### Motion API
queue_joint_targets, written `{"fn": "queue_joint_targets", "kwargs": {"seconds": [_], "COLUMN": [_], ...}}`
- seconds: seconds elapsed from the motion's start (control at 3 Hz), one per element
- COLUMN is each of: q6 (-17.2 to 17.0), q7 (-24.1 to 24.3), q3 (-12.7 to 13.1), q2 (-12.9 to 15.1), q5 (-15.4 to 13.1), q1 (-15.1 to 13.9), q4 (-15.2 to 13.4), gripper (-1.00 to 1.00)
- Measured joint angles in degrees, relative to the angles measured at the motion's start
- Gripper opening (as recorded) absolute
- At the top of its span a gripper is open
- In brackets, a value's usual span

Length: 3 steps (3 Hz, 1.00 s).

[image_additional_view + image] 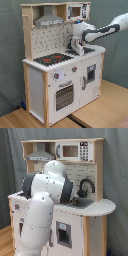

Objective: Play with the kitchen

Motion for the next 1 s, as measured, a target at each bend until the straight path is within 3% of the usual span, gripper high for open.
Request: {"fn": "queue_joint_targets", "kwargs": {"seconds": [0.33, 0.67, 1.0], "q6": [-1.93, -2.2, -4.56], "q7": [0.04, 0.08, 0.26], "q3": [0.09, 0.11, 0.14], "q2": [1.27, 1.27, 1.15], "q5": [-0.91, -0.91, -0.91], "q1": [1.4, 1.63, 3.15], "q4": [0.87, 0.89, 1.37], "gripper": [1.0, -1.0, -1.0]}}
